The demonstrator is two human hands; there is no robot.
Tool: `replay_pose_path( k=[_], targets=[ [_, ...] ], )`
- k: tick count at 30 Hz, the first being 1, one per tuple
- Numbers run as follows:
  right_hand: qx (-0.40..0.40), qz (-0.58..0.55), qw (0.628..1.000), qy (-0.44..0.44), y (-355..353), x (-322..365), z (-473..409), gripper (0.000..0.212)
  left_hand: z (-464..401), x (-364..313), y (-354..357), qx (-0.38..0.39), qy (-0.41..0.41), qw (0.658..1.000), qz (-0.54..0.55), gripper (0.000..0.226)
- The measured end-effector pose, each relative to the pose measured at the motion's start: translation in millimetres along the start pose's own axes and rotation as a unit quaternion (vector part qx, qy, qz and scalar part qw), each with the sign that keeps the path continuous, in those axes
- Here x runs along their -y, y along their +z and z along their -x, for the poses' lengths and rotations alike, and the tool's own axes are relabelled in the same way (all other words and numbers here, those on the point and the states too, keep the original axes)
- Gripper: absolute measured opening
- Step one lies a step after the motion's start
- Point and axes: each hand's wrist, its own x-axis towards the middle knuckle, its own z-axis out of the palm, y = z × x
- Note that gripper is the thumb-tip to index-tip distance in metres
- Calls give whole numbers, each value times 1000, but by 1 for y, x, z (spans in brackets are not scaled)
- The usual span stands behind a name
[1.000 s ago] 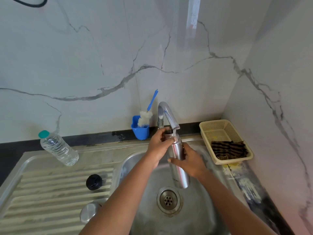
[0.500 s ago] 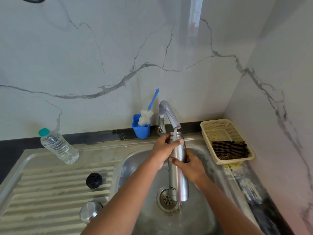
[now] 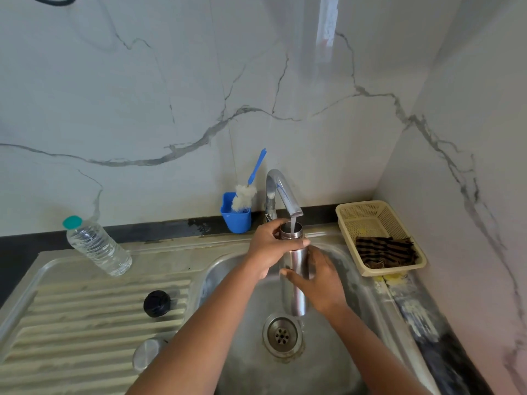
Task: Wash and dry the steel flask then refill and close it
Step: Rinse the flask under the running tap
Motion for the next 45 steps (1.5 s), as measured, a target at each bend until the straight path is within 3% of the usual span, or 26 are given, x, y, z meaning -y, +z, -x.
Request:
replay_pose_path(
  k=[3, 7, 12, 16, 22, 26, 35, 37, 40, 45],
  targets=[
    [60, -40, 997, 25, -4, 0, -8, 100, 6, 6, 0, 19, 29, 999, -20, 45],
    [148, -12, 988, 42, -7, 3, -12, 91, 6, 9, -11, -32, 34, 998, 36, 48],
    [112, 2, 993, 38, -7, -2, -9, 80, 6, 3, -18, -69, -7, 984, 163, 34],
    [90, 2, 994, 65, -5, -6, -6, 69, 1, -1, -7, -68, -45, 977, 199, 49],
    [59, -96, 983, 145, -2, -7, -14, 60, -3, 12, 3, -7, -100, 989, 105, 70],
    [69, -153, 974, 154, 1, -3, -17, 70, -3, 16, 8, 2, -117, 989, 88, 59],
    [217, -257, 933, 131, -11, -2, 4, 57, -8, -1, 11, 0, -90, 992, 86, 50],
    [186, -219, 949, 133, -7, -3, 6, 62, -9, -4, 12, -7, -92, 992, 87, 47],
    [88, -70, 984, 138, -3, 4, 10, 62, -8, -6, 15, -37, -91, 992, 83, 40],
    [-46, 97, 988, 108, -5, 22, 11, 65, 3, -2, 20, -39, -115, 989, 80, 64]
  ],
)
